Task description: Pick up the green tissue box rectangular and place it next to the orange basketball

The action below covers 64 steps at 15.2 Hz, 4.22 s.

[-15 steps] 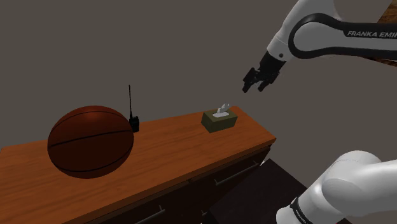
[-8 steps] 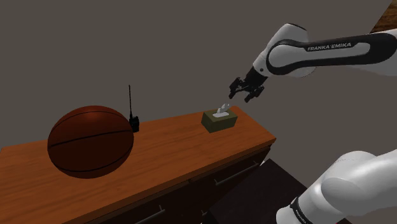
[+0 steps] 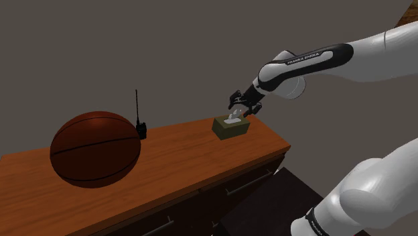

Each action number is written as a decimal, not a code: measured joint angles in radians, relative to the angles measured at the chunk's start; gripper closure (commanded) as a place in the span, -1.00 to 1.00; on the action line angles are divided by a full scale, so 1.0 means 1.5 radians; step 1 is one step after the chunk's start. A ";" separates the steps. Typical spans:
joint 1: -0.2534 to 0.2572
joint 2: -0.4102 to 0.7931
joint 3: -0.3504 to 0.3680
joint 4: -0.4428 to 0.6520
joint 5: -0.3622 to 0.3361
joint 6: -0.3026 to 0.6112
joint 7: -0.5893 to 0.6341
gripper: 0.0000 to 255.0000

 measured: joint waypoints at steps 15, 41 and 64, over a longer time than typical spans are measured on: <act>0.021 0.075 -0.001 0.007 0.058 0.069 -0.032 1.00; -0.006 -0.015 0.009 0.065 -0.031 -0.071 0.057 1.00; -0.023 -0.069 0.013 0.221 -0.084 -0.276 0.124 1.00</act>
